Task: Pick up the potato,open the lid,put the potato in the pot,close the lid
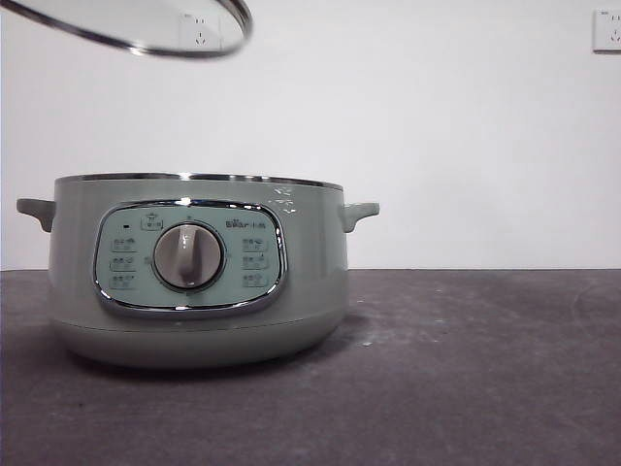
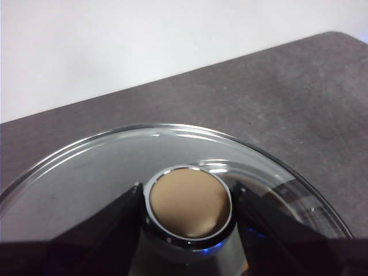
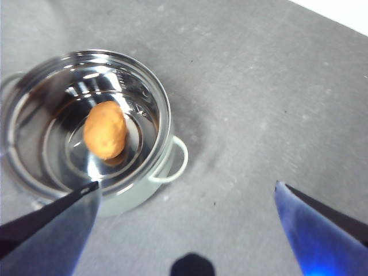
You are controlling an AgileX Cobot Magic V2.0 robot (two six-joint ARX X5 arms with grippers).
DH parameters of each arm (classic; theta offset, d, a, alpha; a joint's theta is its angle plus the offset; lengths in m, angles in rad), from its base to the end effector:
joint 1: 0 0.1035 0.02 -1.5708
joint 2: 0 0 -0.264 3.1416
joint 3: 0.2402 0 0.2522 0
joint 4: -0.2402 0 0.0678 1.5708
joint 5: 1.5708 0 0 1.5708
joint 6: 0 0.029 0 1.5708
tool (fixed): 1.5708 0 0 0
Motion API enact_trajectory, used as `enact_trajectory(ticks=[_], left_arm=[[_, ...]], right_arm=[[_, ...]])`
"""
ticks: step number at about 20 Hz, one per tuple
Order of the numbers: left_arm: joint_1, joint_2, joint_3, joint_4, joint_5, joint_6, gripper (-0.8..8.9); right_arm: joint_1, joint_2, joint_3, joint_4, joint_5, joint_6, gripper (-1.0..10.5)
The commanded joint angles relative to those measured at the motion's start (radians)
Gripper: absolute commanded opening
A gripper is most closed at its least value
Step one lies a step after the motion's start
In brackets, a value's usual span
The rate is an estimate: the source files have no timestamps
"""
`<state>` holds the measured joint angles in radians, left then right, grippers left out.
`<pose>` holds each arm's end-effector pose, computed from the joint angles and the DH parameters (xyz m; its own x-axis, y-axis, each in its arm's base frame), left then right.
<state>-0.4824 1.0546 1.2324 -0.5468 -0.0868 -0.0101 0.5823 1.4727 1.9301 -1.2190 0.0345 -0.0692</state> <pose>0.1875 -0.0954 0.4006 0.8634 -0.3543 -0.3593 0.3873 0.9217 0.0218 0.2156 0.1408 0.4615 0.6231 0.3690 -0.6897 -0.5673 0.8202 -0.0738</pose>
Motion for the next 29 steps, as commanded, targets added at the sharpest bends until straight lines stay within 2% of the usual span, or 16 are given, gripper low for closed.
enact_trajectory(ticks=[1,6,11,18,24,29], left_arm=[[-0.033,0.039,0.002,0.116,0.016,0.002,-0.09],[-0.084,0.124,-0.087,0.286,0.001,-0.027,-0.09],[-0.089,0.135,-0.249,0.48,-0.025,-0.077,-0.09],[-0.088,0.141,-0.374,0.637,-0.043,-0.103,-0.09],[-0.088,0.206,-0.376,0.657,-0.04,-0.145,-0.09],[-0.088,0.253,-0.376,0.647,-0.041,-0.148,-0.09]], right_arm=[[-0.001,-0.039,0.003,-0.024,-0.001,0.019,5.0],[-0.001,-0.099,0.003,-0.062,-0.001,0.02,5.0],[-0.001,-0.121,0.003,-0.074,-0.001,0.02,5.0],[-0.001,-0.121,0.003,-0.084,-0.002,0.027,5.0],[-0.001,-0.121,0.003,-0.101,-0.002,0.027,5.0],[-0.001,-0.121,0.003,-0.101,-0.002,0.027,5.0]])
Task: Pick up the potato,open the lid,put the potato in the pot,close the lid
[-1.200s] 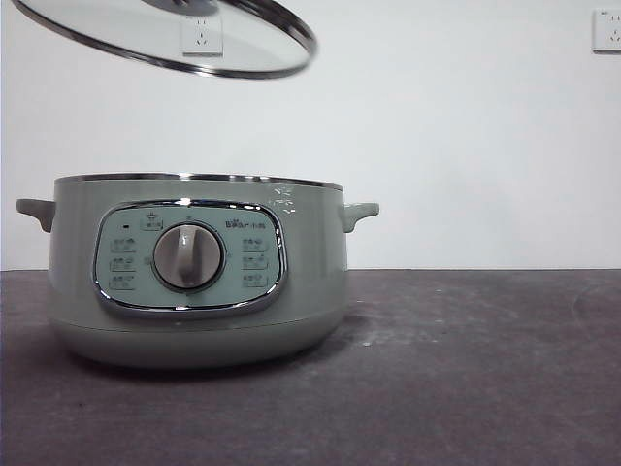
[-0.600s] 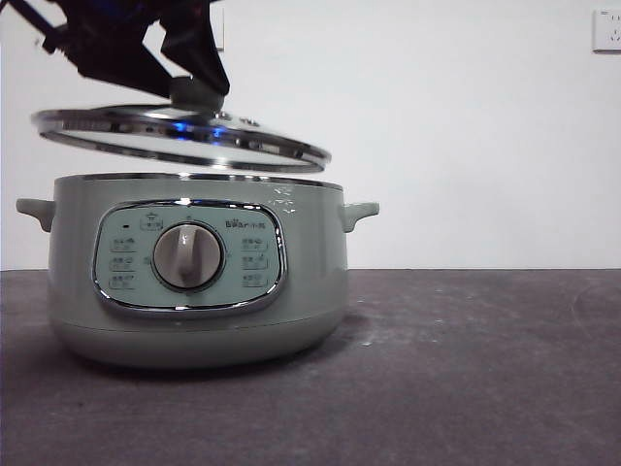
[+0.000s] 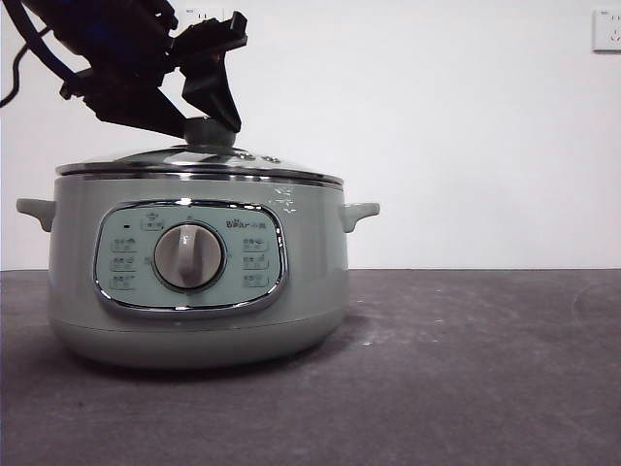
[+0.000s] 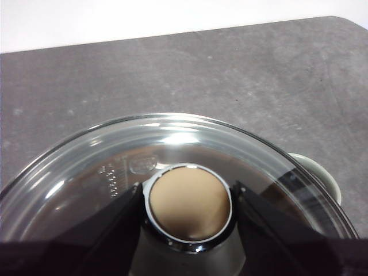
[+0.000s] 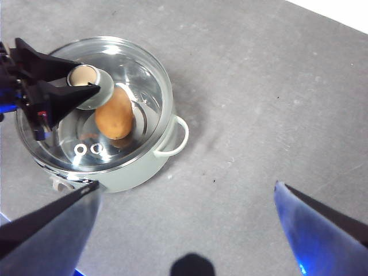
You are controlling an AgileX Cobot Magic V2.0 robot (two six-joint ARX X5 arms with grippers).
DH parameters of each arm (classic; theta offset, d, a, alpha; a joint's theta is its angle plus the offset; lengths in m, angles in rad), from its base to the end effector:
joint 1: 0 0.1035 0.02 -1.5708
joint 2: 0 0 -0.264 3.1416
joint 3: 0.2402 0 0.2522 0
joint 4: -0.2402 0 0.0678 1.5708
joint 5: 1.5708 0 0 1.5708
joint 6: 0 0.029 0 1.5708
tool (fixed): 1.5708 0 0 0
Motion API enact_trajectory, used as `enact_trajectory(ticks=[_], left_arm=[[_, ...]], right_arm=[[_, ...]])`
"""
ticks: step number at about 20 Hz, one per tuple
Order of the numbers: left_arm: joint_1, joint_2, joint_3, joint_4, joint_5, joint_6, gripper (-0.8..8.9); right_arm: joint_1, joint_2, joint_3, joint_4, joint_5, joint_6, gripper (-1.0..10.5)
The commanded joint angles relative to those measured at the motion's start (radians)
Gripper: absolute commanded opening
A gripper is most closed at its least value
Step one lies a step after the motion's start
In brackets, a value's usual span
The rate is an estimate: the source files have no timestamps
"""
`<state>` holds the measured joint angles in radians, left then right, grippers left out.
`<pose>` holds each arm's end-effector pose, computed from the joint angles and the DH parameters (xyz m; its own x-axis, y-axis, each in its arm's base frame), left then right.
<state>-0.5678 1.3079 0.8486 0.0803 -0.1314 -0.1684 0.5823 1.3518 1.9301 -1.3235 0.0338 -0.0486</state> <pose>0.2442 -0.1513 0.2679 0.8470 -0.3849 -0.3668 0.3722 0.9219 -0.1079 0.1727 0.1125 0.4797 0.6321 0.3757 -0.6777 -0.5558 0.8293 -0.0586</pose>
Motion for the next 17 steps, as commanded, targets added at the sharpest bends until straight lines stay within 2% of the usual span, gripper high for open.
enact_trajectory(ticks=[1,6,10,11,14,17], left_arm=[[-0.002,0.0,0.008,0.004,0.004,0.01,-0.09],[-0.002,0.0,0.008,-0.126,0.001,0.011,-0.08],[0.008,0.0,0.008,-0.167,0.001,0.011,0.17],[0.008,0.0,0.008,-0.164,0.001,0.011,0.87],[0.021,0.0,0.008,-0.152,0.001,0.011,3.82],[0.034,-0.004,0.008,-0.122,0.0,0.011,4.09]], right_arm=[[-0.001,0.0,0.003,0.003,-0.001,0.007,5.0],[-0.001,0.0,0.003,0.004,-0.001,0.007,5.0],[-0.001,0.0,0.003,0.004,-0.001,0.007,5.0],[-0.001,0.0,0.003,0.004,-0.002,0.007,5.0],[-0.001,0.0,0.003,0.004,-0.002,0.007,5.0],[-0.001,0.0,0.003,0.004,-0.001,0.008,5.0]])
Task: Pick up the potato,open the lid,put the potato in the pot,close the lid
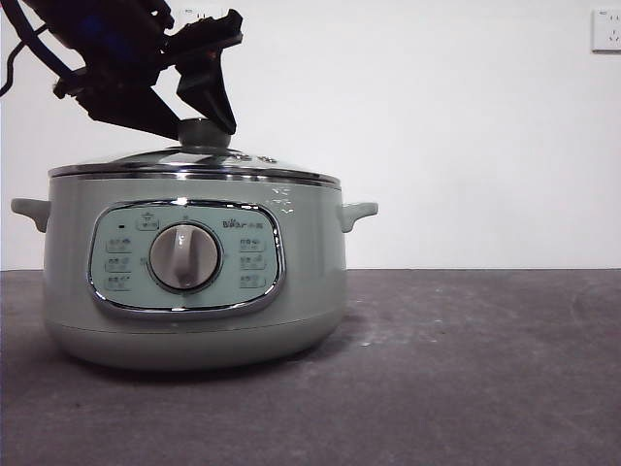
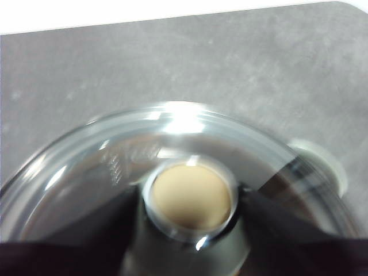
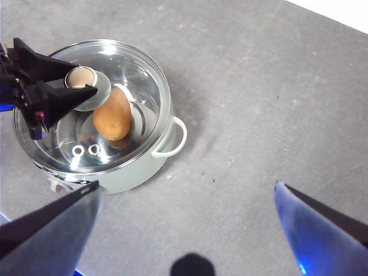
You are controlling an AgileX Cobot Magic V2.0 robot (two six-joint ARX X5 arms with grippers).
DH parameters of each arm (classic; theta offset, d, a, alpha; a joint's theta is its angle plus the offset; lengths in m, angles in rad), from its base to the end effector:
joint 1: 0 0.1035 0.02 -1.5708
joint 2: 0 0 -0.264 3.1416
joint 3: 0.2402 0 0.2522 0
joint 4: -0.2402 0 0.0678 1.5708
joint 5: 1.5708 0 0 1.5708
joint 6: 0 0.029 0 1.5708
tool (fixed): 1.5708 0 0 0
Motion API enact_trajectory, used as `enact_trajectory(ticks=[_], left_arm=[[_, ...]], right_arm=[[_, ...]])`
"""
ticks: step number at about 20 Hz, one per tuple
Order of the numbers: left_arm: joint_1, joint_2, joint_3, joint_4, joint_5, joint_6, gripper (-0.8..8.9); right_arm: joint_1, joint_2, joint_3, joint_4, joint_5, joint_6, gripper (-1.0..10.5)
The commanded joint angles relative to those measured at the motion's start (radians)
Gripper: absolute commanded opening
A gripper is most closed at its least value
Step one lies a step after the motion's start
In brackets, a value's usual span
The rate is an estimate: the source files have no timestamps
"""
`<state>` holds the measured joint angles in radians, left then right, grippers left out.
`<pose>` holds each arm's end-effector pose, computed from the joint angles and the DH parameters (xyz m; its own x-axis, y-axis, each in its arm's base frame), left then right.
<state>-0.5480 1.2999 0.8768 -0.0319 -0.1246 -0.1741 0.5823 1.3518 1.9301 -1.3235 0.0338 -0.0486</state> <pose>0.2444 -0.1449 0.2696 0.8255 -0.3583 -0.4360 0.3503 0.9311 -0.1018 0.1727 0.1125 0.4797 0.6321 0.3757 -0.6777 -0.5558 0.8293 -0.0586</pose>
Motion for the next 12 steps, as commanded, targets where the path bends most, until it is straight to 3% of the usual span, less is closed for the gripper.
enact_trajectory(ticks=[1,6,8,12], left_arm=[[0.018,-0.008,-0.019,0.003,-0.007,0.017,4.09],[0.008,-0.196,-0.019,-0.014,-0.001,0.017,4.09],[-0.006,-0.313,-0.019,-0.061,0.0,0.017,4.09],[-0.02,-0.535,-0.019,-0.18,0.001,0.016,4.04]], right_arm=[[-0.001,0.0,0.003,0.005,-0.001,0.007,5.0],[-0.001,-0.002,0.001,0.014,-0.001,0.007,4.7],[-0.001,-0.021,-0.011,0.018,-0.001,0.006,3.4],[-0.001,-0.138,-0.178,0.151,-0.001,0.006,1.9]])
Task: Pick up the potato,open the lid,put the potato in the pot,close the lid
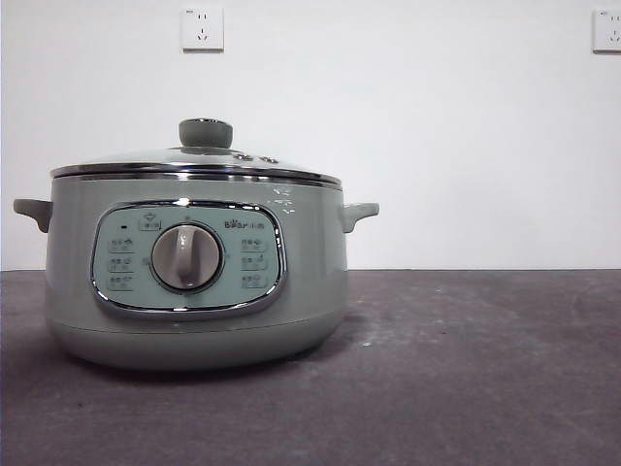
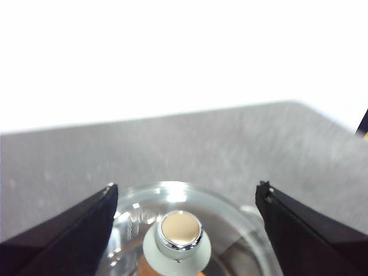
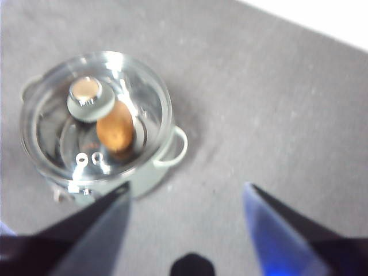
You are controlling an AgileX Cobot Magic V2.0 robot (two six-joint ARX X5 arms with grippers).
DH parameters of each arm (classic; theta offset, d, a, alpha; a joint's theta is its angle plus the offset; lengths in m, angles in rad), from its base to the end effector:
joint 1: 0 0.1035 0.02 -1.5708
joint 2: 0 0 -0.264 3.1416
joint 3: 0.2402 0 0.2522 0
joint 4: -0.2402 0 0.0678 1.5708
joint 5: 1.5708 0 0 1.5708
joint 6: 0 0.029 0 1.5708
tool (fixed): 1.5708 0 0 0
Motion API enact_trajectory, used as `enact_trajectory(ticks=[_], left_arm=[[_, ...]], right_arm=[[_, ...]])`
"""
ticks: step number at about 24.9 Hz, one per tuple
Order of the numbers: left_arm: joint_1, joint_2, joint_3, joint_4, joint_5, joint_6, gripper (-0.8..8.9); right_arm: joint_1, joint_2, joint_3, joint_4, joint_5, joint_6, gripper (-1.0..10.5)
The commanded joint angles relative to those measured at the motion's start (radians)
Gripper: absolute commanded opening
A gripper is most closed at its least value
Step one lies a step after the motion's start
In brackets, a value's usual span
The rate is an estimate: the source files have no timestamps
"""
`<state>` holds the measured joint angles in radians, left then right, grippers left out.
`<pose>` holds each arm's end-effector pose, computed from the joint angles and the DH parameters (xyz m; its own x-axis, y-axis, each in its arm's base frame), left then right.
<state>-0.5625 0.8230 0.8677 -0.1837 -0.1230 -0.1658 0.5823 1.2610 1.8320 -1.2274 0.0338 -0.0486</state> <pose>0.1526 -0.0920 0.3546 0.8969 -0.4204 -0.1375 0.4013 0.9041 -0.1467 0.1591 0.1036 0.4787 0.6799 0.4072 -0.6099 -0.5514 0.8321 -0.0591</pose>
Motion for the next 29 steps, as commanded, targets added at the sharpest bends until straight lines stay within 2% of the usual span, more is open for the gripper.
enact_trajectory(ticks=[1,2,4,7,10,15,21,25,29], left_arm=[[-0.008,-0.103,-0.01,-0.058,0.0,0.008,3.92],[-0.009,-0.141,-0.01,-0.089,0.0,0.008,2.8],[-0.008,-0.209,-0.01,-0.154,-0.001,0.008,-0.16],[-0.008,-0.264,-0.01,-0.26,-0.021,0.014,-0.08],[-0.009,-0.289,-0.02,-0.363,-0.099,0.048,-0.08],[-0.018,-0.338,-0.098,-0.336,-0.113,0.062,-0.08],[-0.028,-0.423,-0.251,-0.249,-0.108,0.061,-0.08],[-0.028,-0.423,-0.265,-0.242,-0.108,0.024,-0.03],[-0.027,-0.42,-0.265,-0.27,-0.109,0.011,-0.03]], right_arm=[[-0.001,-0.09,-0.152,0.108,0.0,0.005,1.3],[-0.002,-0.138,-0.229,0.166,0.002,0.005,0.7],[-0.014,-0.233,-0.389,0.288,0.003,0.006,-0.2],[-0.025,-0.364,-0.62,0.472,0.031,0.007,-0.2],[-0.025,-0.5,-0.859,0.661,0.055,0.029,-0.2],[-0.025,-0.632,-1.073,0.813,0.056,0.085,-0.2],[-0.025,-0.691,-1.191,0.849,0.056,0.108,-0.1],[-0.025,-0.673,-1.191,0.843,0.051,0.145,0.0],[-0.025,-0.66,-1.191,0.84,0.051,0.145,0.0]])
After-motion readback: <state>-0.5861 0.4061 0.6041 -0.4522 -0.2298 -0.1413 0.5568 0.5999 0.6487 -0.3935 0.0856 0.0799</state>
